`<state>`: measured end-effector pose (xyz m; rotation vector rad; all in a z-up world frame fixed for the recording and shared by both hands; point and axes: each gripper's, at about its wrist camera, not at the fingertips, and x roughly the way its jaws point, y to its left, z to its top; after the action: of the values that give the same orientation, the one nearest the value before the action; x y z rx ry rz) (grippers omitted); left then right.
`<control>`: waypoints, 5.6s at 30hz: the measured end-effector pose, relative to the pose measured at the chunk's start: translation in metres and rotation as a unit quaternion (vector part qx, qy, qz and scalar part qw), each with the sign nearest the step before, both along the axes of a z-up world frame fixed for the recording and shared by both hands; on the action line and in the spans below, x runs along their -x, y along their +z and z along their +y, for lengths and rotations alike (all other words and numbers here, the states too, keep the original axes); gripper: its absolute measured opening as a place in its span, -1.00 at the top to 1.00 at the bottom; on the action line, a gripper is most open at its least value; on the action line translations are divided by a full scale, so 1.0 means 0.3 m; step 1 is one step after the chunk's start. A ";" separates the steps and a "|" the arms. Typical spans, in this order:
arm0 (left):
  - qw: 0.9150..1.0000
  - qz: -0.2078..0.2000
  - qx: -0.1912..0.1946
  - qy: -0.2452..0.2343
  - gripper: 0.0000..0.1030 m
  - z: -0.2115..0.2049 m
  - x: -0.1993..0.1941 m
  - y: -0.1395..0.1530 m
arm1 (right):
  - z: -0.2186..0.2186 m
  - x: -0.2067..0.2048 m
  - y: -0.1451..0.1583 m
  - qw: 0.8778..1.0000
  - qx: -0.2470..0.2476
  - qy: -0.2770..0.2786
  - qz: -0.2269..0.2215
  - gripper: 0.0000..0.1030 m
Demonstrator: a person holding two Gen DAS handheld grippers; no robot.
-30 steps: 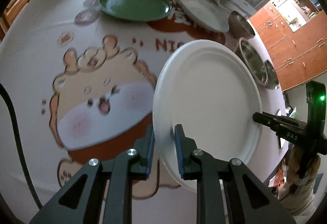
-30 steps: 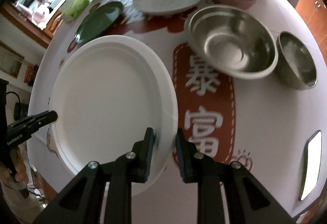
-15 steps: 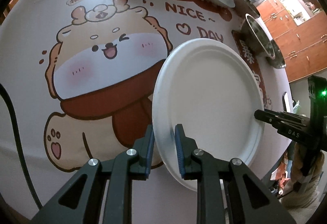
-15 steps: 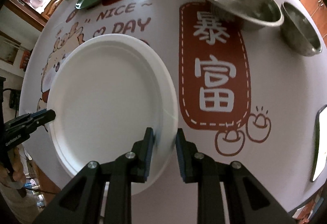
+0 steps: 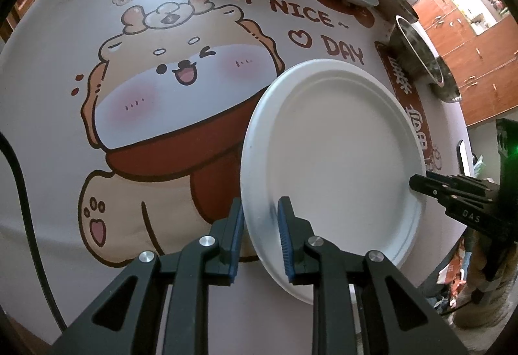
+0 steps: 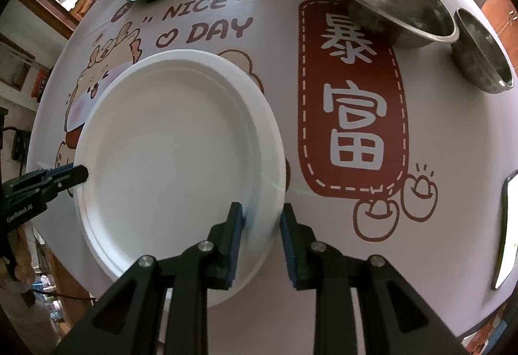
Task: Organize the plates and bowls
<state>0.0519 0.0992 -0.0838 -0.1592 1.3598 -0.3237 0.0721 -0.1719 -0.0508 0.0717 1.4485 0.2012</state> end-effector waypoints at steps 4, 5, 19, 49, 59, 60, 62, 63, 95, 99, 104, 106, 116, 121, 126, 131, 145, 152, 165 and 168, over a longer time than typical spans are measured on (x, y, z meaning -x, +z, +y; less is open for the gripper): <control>1.000 -0.002 -0.004 0.000 0.62 0.004 0.008 0.000 | -0.004 0.003 -0.001 1.000 0.001 0.003 -0.002 0.51; 1.000 -0.002 -0.005 -0.001 0.61 0.004 0.010 0.000 | -0.003 0.005 0.000 1.000 0.001 0.004 -0.003 0.51; 1.000 -0.007 -0.023 -0.003 0.60 0.017 0.057 0.000 | 0.035 0.031 -0.007 1.000 0.005 0.020 -0.012 0.49; 0.976 -0.208 -0.018 0.061 -0.32 0.090 0.069 0.418 | -0.064 0.061 0.318 0.990 -0.014 0.011 -0.138 0.17; 0.964 -0.262 -0.020 0.029 -0.32 0.002 0.027 0.707 | -0.087 -0.016 0.672 0.980 -0.036 0.020 -0.193 0.16; 0.962 -0.270 -0.028 0.026 -0.32 -0.008 0.027 0.732 | -0.081 -0.025 0.696 0.979 -0.032 0.019 -0.200 0.17; 0.959 -0.280 -0.036 0.025 -0.32 -0.022 0.001 0.787 | -0.076 -0.048 0.775 0.974 -0.020 0.020 -0.225 0.16; 0.958 -0.283 -0.036 0.025 -0.32 -0.026 -0.017 0.818 | -0.076 -0.059 0.808 0.972 -0.017 0.020 -0.234 0.16; 0.980 -0.161 -0.058 0.099 -0.77 0.131 -0.929 0.463 | 0.092 -0.962 0.468 0.988 -0.075 0.014 -0.137 0.06; 0.985 -0.130 -0.047 0.107 -0.77 0.152 -1.000 0.329 | 0.131 -1.019 0.360 0.990 -0.094 0.014 -0.106 0.06; 0.988 -0.103 -0.038 0.107 -0.71 0.157 -1.045 0.217 | 0.192 -1.051 0.242 0.991 -0.113 0.017 -0.067 0.06; 0.989 -0.093 -0.031 0.107 -0.66 0.161 -1.063 0.177 | 0.211 -1.059 0.205 0.992 -0.116 0.018 -0.054 0.06; 0.992 -0.068 -0.007 0.104 -0.39 0.162 -1.107 0.086 | 0.257 -1.095 0.059 0.991 -0.135 0.005 -0.009 0.06; 0.993 -0.055 0.006 0.105 -0.22 0.165 -1.125 0.049 | 0.271 -1.117 0.011 0.991 -0.135 0.000 0.006 0.23; 0.992 -0.053 0.014 0.110 -0.20 0.179 -1.132 0.031 | 0.258 -1.140 -0.030 0.992 -0.126 -0.017 0.011 0.27; 0.992 -0.037 0.019 0.115 0.03 0.187 -1.144 -0.006 | 0.250 -1.162 -0.065 0.992 -0.123 -0.025 0.017 0.59; 0.993 -0.040 0.006 0.110 0.82 0.189 -1.097 0.000 | 0.203 -1.136 -0.043 0.994 -0.106 -0.031 0.000 0.81; 0.994 -0.054 0.018 0.093 0.82 0.155 -0.999 0.115 | 0.156 -1.047 0.051 0.993 -0.115 -0.037 -0.016 0.81; 0.995 -0.091 0.021 0.039 0.82 0.033 -0.630 0.417 | 0.045 -0.685 0.352 0.992 -0.113 -0.025 -0.055 0.81; 0.995 -0.094 0.019 0.030 0.82 0.009 -0.535 0.446 | 0.025 -0.579 0.390 0.992 -0.105 -0.019 -0.062 0.81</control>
<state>0.2124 0.1018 0.0499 -0.1946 1.1602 -0.3065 0.2458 -0.1644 0.0662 0.2541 1.2965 0.3201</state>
